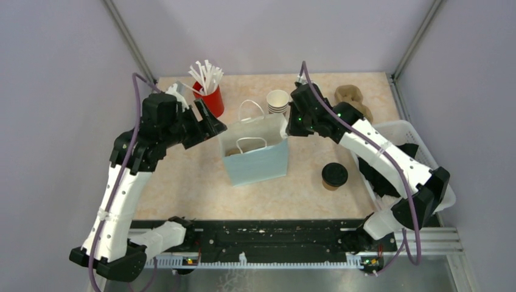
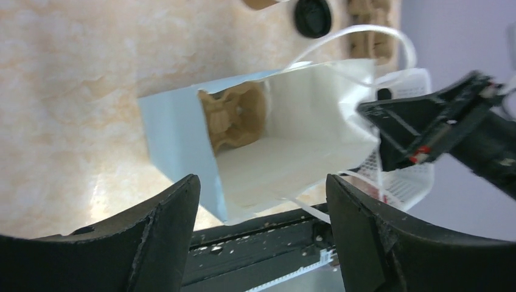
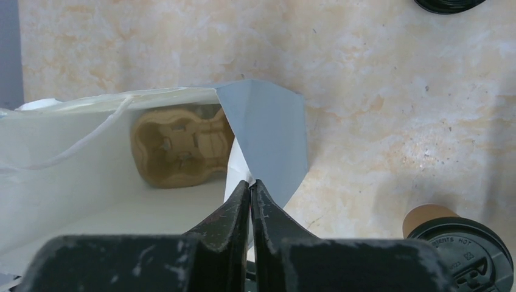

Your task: Pack the takeout coffee

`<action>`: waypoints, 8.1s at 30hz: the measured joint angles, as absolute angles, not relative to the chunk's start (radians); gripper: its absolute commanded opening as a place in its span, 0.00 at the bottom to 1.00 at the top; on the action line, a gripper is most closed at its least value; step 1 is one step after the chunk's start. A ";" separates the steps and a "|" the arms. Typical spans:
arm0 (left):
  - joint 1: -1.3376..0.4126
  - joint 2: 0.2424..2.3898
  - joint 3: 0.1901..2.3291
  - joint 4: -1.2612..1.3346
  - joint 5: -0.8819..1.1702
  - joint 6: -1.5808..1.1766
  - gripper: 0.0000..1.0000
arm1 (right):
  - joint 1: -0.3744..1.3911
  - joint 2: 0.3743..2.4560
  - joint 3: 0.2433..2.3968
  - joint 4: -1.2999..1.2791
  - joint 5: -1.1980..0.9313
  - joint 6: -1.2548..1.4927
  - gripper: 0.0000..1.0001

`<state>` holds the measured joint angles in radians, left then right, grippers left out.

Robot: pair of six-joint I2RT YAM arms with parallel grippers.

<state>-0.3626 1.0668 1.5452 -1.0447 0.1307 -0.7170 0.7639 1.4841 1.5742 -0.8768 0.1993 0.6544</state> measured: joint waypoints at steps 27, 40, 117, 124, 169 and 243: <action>-0.382 1.309 1.581 -1.181 0.028 -0.572 0.00 | 0.803 1.668 1.874 -1.034 0.252 0.424 0.00; -0.382 1.299 1.795 -1.246 0.077 -0.577 0.00 | 0.828 1.518 1.898 -1.074 0.232 0.553 0.00; -0.382 1.263 1.536 -1.182 0.108 -0.502 0.31 | 0.429 1.319 1.087 -1.062 0.094 0.281 0.84; -0.382 1.263 1.533 -1.181 0.108 -0.502 0.31 | 0.437 1.330 1.087 -1.062 0.104 0.282 0.85; -0.382 1.263 1.529 -1.181 0.108 -0.502 0.33 | 0.464 1.365 1.086 -1.063 0.138 0.308 0.85; -0.402 1.290 1.530 -1.106 0.066 -0.365 0.14 | 0.761 1.341 1.893 -1.114 -0.269 0.086 0.61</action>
<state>-0.4019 1.2900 1.5295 -1.1065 0.0662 -0.3649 0.7612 1.3411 1.8927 -1.1137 -0.2687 0.0864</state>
